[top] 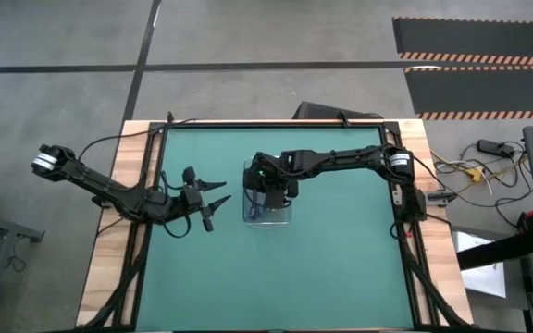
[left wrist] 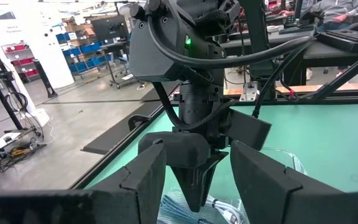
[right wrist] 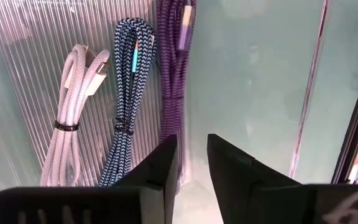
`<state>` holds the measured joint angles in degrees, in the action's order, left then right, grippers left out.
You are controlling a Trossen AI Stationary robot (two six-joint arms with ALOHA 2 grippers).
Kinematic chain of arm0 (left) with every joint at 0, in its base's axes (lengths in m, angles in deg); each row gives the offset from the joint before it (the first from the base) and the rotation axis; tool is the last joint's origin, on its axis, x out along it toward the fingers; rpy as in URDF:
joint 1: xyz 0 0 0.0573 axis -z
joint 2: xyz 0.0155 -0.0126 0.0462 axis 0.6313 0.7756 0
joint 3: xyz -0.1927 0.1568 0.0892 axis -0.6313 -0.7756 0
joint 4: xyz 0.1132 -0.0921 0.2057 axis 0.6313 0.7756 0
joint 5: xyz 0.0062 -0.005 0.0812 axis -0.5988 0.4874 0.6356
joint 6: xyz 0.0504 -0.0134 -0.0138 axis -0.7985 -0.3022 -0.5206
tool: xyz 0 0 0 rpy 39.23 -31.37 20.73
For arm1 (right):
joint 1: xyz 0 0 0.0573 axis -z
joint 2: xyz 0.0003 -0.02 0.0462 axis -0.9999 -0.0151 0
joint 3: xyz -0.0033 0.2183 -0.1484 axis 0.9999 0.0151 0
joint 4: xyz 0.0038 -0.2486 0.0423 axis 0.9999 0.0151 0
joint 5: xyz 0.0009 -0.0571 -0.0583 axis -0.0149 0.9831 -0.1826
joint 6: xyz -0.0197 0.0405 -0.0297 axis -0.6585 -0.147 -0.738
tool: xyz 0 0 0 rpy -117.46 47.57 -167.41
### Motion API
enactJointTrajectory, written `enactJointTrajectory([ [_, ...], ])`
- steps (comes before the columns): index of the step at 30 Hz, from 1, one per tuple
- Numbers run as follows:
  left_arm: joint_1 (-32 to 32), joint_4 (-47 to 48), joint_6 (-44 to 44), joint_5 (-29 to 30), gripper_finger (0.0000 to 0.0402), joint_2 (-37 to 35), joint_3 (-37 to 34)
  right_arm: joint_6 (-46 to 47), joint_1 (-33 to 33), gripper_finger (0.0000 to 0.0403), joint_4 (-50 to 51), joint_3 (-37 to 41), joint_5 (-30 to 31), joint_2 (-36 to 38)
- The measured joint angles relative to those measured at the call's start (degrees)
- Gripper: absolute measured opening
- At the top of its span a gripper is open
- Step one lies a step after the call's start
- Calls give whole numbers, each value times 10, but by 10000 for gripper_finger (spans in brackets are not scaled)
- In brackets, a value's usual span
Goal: Pick and place USB-C Cables
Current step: Put the white charger cable into the transparent bin
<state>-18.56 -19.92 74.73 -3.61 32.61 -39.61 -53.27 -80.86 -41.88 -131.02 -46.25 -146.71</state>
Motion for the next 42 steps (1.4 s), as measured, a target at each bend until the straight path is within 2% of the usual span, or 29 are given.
enactJointTrajectory([
  [7, 0, 0, 0, 0, 164, 0, 0, 8, 0, 98, 4, -2, 7, 6],
  [12, 0, -6, 1, 0, 164, 0, 0, 70, -1, 91, 6, -6, 11, 29],
  [15, 0, -19, 1, 0, 164, 0, 0, 168, -2, 81, 3, -7, 25, 49],
  [19, 0, -28, 1, 0, 164, 0, 0, 389, -1, 66, -6, -7, 73, 67],
  [23, -2, -33, 1, 0, 164, 0, 0, 481, 8, 53, 13, -7, 109, 93],
  [31, -7, -60, 1, 1, 164, 0, 0, 548, 61, 29, 52, 3, 93, 153],
  [36, -7, -60, 1, 1, 164, 1, 0, 581, 110, 18, 56, 34, 52, 185],
  [42, -7, -60, 1, 3, 164, 1, 0, 595, 160, 16, 49, 86, 46, 206],
])
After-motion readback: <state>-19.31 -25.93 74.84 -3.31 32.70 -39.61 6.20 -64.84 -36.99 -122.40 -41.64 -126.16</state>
